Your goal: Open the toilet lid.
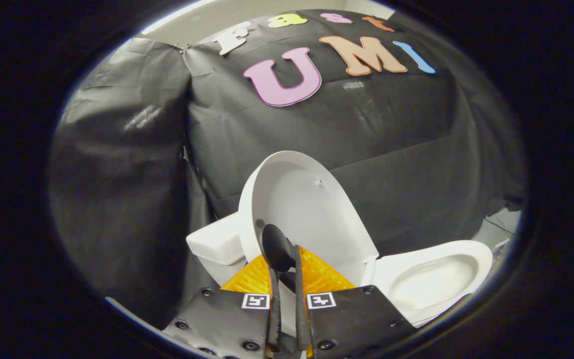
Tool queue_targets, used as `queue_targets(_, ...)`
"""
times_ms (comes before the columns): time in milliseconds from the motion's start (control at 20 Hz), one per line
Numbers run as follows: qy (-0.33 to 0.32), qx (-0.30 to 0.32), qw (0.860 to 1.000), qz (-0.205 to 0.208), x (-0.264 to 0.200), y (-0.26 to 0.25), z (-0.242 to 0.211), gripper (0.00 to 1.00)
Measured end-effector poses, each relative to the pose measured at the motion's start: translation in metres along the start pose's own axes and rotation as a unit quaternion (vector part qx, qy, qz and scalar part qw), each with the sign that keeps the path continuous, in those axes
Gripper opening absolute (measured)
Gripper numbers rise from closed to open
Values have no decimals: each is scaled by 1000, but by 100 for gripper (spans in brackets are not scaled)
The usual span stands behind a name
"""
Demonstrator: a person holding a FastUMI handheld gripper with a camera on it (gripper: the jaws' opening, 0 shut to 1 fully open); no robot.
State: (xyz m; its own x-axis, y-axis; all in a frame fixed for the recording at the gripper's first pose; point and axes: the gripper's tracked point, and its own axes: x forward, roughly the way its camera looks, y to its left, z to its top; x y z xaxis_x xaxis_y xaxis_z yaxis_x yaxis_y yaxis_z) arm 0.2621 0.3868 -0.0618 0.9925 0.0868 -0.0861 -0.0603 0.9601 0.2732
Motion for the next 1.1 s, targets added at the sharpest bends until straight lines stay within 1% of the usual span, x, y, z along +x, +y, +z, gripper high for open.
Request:
queue_targets(200, 8, -20, 1000, -14, 2, 1, -1, 13)
queue_targets(250, 6, -18, 1000, -16, -2, 2, -1, 14)
queue_targets(350, 1, -11, 1000, -7, 1, 4, -3, 16)
queue_targets(450, -1, -11, 1000, 2, -1, 4, -2, 24)
queue_targets(500, 1, -7, 999, 35, -2, 17, -4, 28)
queue_targets(550, 5, -14, 998, 58, -4, 29, -7, 32)
queue_targets(600, 3, -38, 998, 51, -11, 31, -7, 37)
queue_targets(700, 4, -35, 999, 40, -7, 31, -8, 45)
queue_targets(850, -3, -5, 999, 40, -10, 29, -7, 46)
queue_targets(1050, 8, -24, 998, 62, -12, 34, -6, 45)
queue_targets(1100, 5, -17, 998, 67, -15, 34, -5, 44)
